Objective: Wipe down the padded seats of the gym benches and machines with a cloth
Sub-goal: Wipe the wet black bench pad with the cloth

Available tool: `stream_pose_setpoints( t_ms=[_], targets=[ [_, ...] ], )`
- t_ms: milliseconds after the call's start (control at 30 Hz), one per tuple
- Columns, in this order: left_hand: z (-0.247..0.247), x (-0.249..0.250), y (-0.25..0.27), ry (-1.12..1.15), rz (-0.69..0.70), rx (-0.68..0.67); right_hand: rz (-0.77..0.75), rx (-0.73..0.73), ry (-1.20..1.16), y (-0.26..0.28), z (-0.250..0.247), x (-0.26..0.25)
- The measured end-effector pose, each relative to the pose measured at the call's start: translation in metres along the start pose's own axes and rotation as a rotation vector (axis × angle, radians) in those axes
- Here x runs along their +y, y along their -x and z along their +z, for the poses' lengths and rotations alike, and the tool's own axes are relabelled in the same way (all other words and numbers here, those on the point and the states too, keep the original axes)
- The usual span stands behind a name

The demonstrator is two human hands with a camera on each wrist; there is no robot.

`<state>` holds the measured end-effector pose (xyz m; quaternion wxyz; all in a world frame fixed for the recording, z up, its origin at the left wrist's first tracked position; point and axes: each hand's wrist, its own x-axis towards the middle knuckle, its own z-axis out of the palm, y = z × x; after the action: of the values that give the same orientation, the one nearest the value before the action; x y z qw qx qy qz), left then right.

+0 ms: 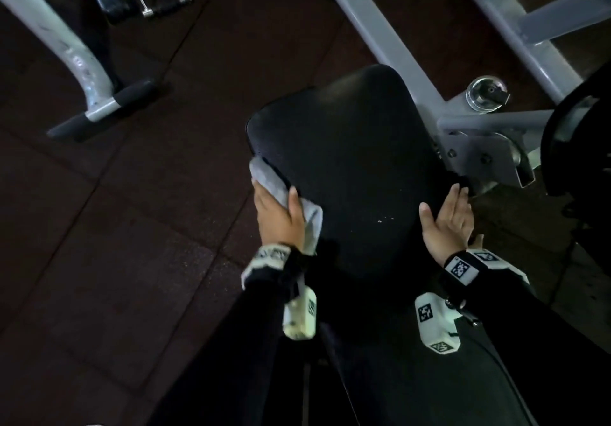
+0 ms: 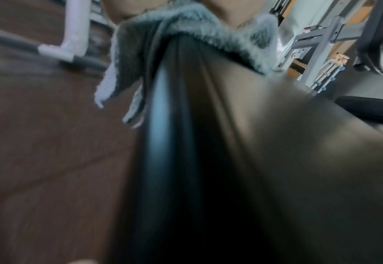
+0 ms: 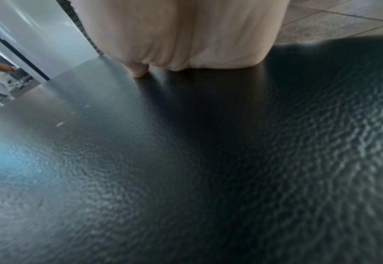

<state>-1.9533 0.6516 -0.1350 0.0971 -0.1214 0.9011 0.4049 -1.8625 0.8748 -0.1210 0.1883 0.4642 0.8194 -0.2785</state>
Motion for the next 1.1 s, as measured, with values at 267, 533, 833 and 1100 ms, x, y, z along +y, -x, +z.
stream_pose_setpoints(
  t_ms=[267, 533, 833, 1100],
  targets=[
    [-0.009, 0.018, -0.066, 0.058, 0.026, -0.044, 0.03, 0.011, 0.022, -0.001, 0.003, 0.001],
    [0.003, -0.019, 0.041, -0.052, 0.13, -0.086, 0.068, -0.024, 0.052, 0.0, 0.002, -0.003],
    [-0.008, 0.024, -0.108, -0.198, 0.158, -0.052, 0.114, -0.032, 0.058, 0.001, 0.001, -0.007],
    [-0.025, 0.035, -0.148, -0.364, 0.287, -0.206, 0.118, -0.023, 0.037, 0.005, -0.002, -0.011]
  ],
)
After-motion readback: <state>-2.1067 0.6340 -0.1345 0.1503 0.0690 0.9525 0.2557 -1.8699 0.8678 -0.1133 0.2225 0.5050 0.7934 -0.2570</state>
